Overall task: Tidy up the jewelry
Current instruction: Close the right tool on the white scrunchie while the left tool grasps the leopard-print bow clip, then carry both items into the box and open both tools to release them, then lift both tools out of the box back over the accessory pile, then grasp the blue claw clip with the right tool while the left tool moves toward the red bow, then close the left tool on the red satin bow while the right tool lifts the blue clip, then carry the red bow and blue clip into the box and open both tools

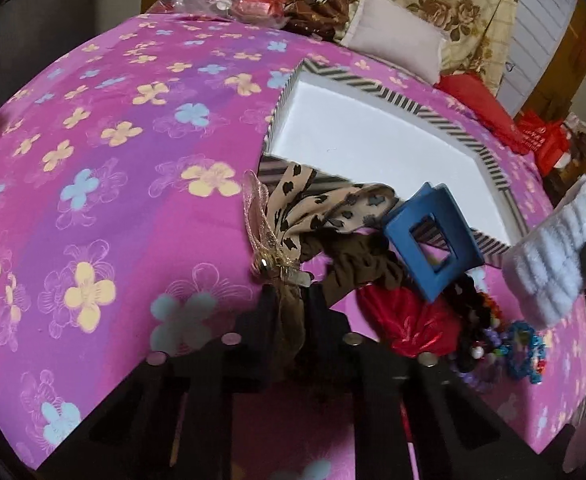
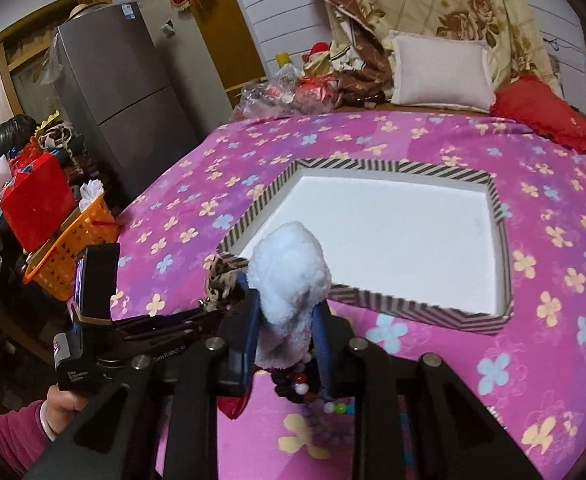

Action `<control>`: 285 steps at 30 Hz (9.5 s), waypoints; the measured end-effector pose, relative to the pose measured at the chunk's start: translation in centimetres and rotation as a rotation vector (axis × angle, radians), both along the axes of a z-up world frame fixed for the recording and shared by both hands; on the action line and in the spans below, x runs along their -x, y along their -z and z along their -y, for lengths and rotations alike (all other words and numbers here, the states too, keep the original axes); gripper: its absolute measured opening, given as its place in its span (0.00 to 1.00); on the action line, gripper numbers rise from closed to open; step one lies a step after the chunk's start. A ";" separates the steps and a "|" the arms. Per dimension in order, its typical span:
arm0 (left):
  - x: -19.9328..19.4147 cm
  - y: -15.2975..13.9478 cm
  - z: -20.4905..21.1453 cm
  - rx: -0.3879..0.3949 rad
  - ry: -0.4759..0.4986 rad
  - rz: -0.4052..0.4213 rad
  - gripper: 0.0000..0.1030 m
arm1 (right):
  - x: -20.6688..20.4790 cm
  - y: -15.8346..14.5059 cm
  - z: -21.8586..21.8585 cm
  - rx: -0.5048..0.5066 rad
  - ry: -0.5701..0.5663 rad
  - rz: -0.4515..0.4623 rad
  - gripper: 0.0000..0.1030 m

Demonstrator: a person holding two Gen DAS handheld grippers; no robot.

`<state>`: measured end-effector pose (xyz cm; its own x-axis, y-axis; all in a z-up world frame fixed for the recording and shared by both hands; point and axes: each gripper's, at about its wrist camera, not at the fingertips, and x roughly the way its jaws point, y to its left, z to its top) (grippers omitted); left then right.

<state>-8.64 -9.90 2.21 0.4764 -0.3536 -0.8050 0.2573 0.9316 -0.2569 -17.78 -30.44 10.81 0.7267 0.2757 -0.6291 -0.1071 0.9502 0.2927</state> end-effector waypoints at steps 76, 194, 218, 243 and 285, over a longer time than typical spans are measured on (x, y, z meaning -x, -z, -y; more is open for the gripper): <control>0.0 -7.4 2.5 -0.114 0.011 0.233 0.39 | -4.8 1.0 1.6 -0.010 0.065 -0.087 0.59; 4.0 0.1 3.0 0.075 0.063 0.008 0.11 | -6.9 6.9 -3.5 -0.016 -0.200 -0.110 0.32; 6.3 -2.4 0.7 0.013 0.109 0.117 0.01 | -4.2 3.8 -1.0 -0.027 -0.133 -0.056 0.29; 7.6 -1.7 1.7 -0.043 0.249 0.128 0.01 | -3.9 4.2 -0.8 -0.025 -0.132 -0.065 0.29; 4.0 -6.1 2.1 -0.064 0.236 0.221 0.07 | -4.0 -0.2 2.1 -0.064 -0.057 0.041 0.29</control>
<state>-12.60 -11.95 8.28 0.5530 -0.4269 -0.7155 0.5108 0.8522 -0.1137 -13.73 -32.54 11.02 0.7335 0.3563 -0.5788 -0.1738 0.9216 0.3471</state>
